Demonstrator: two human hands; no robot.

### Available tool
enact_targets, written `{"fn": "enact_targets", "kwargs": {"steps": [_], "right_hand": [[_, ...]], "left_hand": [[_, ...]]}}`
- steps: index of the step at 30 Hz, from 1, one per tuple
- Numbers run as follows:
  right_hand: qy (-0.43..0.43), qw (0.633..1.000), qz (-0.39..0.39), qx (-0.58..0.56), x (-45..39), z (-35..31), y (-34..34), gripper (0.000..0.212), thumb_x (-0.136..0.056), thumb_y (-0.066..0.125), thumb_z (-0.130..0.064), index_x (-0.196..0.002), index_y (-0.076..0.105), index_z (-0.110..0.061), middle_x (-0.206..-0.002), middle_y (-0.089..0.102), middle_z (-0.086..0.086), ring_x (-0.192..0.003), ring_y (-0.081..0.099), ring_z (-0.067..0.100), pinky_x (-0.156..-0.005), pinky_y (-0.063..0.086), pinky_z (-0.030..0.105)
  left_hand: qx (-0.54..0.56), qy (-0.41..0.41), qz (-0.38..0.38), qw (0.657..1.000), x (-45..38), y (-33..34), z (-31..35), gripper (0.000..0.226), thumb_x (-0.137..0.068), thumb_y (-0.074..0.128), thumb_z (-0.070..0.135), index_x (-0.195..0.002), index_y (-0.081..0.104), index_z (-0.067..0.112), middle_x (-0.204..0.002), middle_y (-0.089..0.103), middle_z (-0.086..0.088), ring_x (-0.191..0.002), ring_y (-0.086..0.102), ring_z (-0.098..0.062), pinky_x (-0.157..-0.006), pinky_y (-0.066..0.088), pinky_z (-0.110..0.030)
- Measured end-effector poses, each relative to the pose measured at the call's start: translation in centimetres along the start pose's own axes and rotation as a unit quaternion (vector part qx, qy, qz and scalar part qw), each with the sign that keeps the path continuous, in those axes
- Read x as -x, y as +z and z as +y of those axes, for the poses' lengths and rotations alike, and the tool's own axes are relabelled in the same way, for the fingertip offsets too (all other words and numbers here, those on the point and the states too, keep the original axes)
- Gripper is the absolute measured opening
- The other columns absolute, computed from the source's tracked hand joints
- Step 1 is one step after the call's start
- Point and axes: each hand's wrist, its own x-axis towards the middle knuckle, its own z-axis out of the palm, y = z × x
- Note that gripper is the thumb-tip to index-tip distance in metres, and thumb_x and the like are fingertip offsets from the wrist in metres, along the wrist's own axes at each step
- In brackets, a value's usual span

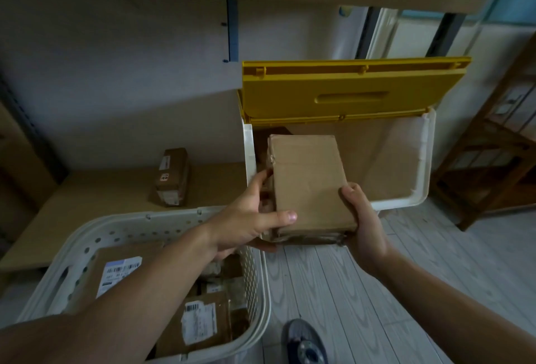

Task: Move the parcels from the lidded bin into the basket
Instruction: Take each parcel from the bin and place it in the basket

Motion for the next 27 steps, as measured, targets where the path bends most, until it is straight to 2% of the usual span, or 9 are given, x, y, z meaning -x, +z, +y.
{"fn": "enact_targets", "kwargs": {"steps": [2, 5, 7, 9, 12, 16, 20, 23, 27], "right_hand": [[0.004, 1.000, -0.015, -0.013, 0.1, 0.1, -0.1, 0.062, -0.078, 0.056, -0.054, -0.120, 0.049, -0.009, -0.108, 0.060, 0.011, -0.086, 0.061, 0.021, -0.053, 0.052, 0.025], [-0.012, 1.000, -0.012, -0.001, 0.2, -0.1, 0.1, 0.083, -0.069, 0.063, -0.062, -0.129, 0.048, -0.007, -0.113, 0.063, 0.012, -0.100, 0.063, 0.030, -0.079, 0.058, 0.048], [-0.028, 0.999, -0.008, 0.021, 0.5, -0.4, 0.3, 0.082, -0.069, 0.063, -0.062, -0.127, 0.050, -0.007, -0.116, 0.064, 0.017, -0.108, 0.062, 0.040, -0.098, 0.049, 0.062], [-0.051, 0.997, -0.018, 0.047, 0.8, -0.6, 0.8, 0.077, -0.072, 0.062, -0.062, -0.124, 0.051, -0.007, -0.120, 0.063, 0.020, -0.115, 0.059, 0.044, -0.102, 0.046, 0.066], [-0.086, 0.991, -0.043, 0.090, 0.9, -0.6, 2.0, 0.065, -0.076, 0.057, -0.062, -0.119, 0.053, -0.014, -0.111, 0.068, 0.002, -0.108, 0.064, 0.030, -0.092, 0.057, 0.053], [-0.137, 0.980, -0.078, 0.124, 0.9, -0.5, 4.8, 0.061, -0.076, 0.053, -0.061, -0.120, 0.049, -0.018, -0.102, 0.068, -0.020, -0.098, 0.066, 0.006, -0.080, 0.056, 0.025], [-0.146, 0.976, -0.101, 0.125, 0.0, -0.9, 8.6, 0.064, -0.074, 0.054, -0.063, -0.118, 0.049, -0.016, -0.105, 0.066, -0.014, -0.097, 0.066, 0.003, -0.078, 0.055, 0.024], [-0.155, 0.971, -0.129, 0.129, -1.0, -1.4, 11.7, 0.066, -0.075, 0.055, -0.064, -0.117, 0.049, -0.014, -0.103, 0.067, -0.017, -0.103, 0.065, 0.011, -0.083, 0.058, 0.034], [-0.180, 0.962, -0.163, 0.123, -1.6, -1.8, 15.9, 0.070, -0.077, 0.054, -0.063, -0.119, 0.049, -0.008, -0.110, 0.062, -0.003, -0.100, 0.063, 0.004, -0.085, 0.057, 0.030]], "left_hand": [[-0.019, 0.024, -0.002, 1.000, 0.2, -0.2, -0.1, 0.088, -0.087, 0.073, 0.016, -0.148, 0.017, 0.045, -0.127, 0.053, 0.014, -0.111, 0.062, -0.015, -0.083, 0.062, -0.046], [-0.032, 0.062, 0.012, 0.997, 0.8, -0.4, -0.3, 0.073, -0.083, 0.069, 0.034, -0.141, 0.027, 0.046, -0.125, 0.058, 0.015, -0.111, 0.062, -0.008, -0.089, 0.060, -0.038], [-0.032, 0.090, 0.035, 0.995, 1.2, -0.7, -0.5, 0.057, -0.082, 0.063, 0.044, -0.133, 0.038, 0.044, -0.117, 0.066, 0.018, -0.108, 0.064, -0.001, -0.087, 0.058, -0.028], [-0.020, 0.120, 0.052, 0.991, 1.5, -1.1, -0.8, 0.048, -0.083, 0.061, 0.043, -0.128, 0.046, 0.039, -0.111, 0.070, 0.019, -0.106, 0.066, 0.002, -0.079, 0.057, -0.020], [0.002, 0.151, 0.072, 0.986, 2.2, -1.8, -1.1, 0.042, -0.091, 0.061, 0.037, -0.130, 0.049, 0.029, -0.122, 0.066, 0.006, -0.113, 0.066, -0.006, -0.084, 0.057, -0.024], [-0.024, 0.179, 0.093, 0.979, 3.6, -3.5, -1.1, 0.045, -0.093, 0.059, 0.035, -0.135, 0.043, 0.029, -0.122, 0.067, 0.011, -0.119, 0.063, -0.010, -0.096, 0.055, -0.030], [-0.027, 0.198, 0.154, 0.968, 5.4, -5.8, -1.2, 0.045, -0.092, 0.059, 0.039, -0.134, 0.041, 0.032, -0.120, 0.066, 0.018, -0.119, 0.063, -0.007, -0.098, 0.055, -0.034], [-0.017, 0.221, 0.195, 0.955, 7.1, -7.3, -0.9, 0.035, -0.099, 0.056, 0.035, -0.131, 0.042, 0.032, -0.112, 0.068, 0.025, -0.113, 0.065, -0.003, -0.089, 0.056, -0.023], [-0.022, 0.247, 0.263, 0.932, 9.3, -9.3, -0.7, 0.037, -0.095, 0.053, 0.031, -0.130, 0.041, 0.030, -0.118, 0.067, 0.012, -0.111, 0.065, -0.003, -0.088, 0.054, -0.021]]}}
